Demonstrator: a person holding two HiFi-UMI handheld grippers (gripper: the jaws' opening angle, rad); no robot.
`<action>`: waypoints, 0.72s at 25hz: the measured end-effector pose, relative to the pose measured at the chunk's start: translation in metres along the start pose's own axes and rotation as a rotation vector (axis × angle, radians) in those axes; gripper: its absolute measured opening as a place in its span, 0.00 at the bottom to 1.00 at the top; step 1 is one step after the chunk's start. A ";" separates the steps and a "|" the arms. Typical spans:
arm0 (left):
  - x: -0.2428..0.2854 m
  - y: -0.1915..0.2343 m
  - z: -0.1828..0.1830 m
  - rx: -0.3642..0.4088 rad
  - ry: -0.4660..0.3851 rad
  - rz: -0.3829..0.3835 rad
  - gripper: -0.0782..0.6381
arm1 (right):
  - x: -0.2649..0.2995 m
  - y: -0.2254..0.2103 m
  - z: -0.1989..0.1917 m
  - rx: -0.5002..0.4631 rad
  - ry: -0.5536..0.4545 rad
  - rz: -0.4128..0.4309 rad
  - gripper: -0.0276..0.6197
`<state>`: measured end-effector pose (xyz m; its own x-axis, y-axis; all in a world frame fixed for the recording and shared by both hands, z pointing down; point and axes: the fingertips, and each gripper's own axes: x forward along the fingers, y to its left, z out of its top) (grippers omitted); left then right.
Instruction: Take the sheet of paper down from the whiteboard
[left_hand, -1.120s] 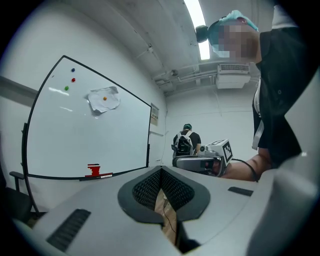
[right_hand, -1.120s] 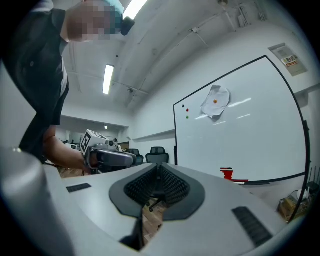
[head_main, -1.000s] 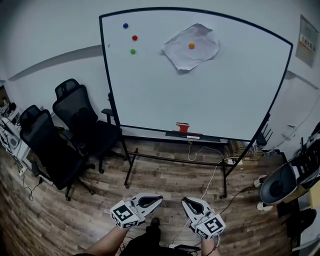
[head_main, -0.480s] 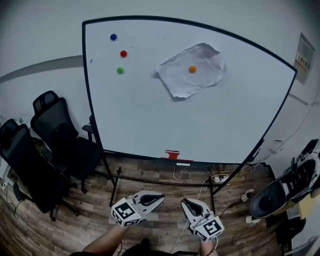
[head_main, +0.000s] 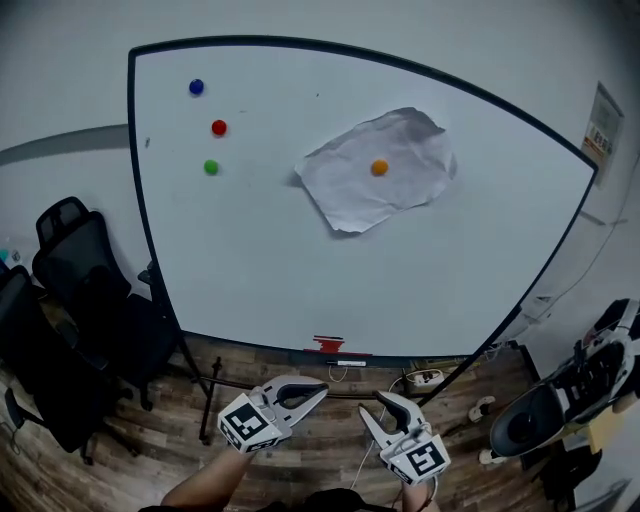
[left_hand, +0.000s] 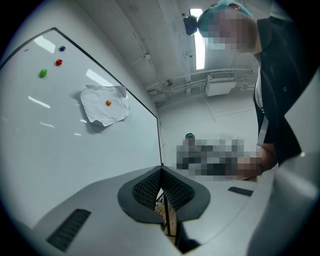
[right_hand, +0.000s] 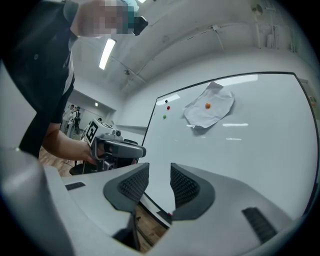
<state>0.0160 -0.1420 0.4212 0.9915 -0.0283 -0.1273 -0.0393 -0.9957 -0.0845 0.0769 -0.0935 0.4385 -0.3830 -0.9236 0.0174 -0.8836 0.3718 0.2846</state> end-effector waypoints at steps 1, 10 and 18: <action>0.006 0.009 0.004 0.013 0.005 0.006 0.12 | 0.006 -0.010 0.006 -0.019 -0.014 0.001 0.23; 0.085 0.087 0.062 0.158 0.015 0.119 0.12 | 0.056 -0.131 0.083 -0.137 -0.217 0.032 0.23; 0.144 0.137 0.155 0.354 -0.012 0.262 0.12 | 0.090 -0.237 0.174 -0.281 -0.291 0.005 0.23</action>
<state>0.1341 -0.2693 0.2385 0.9408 -0.2726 -0.2012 -0.3315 -0.8633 -0.3805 0.2055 -0.2482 0.2059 -0.4828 -0.8418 -0.2415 -0.7891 0.2986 0.5368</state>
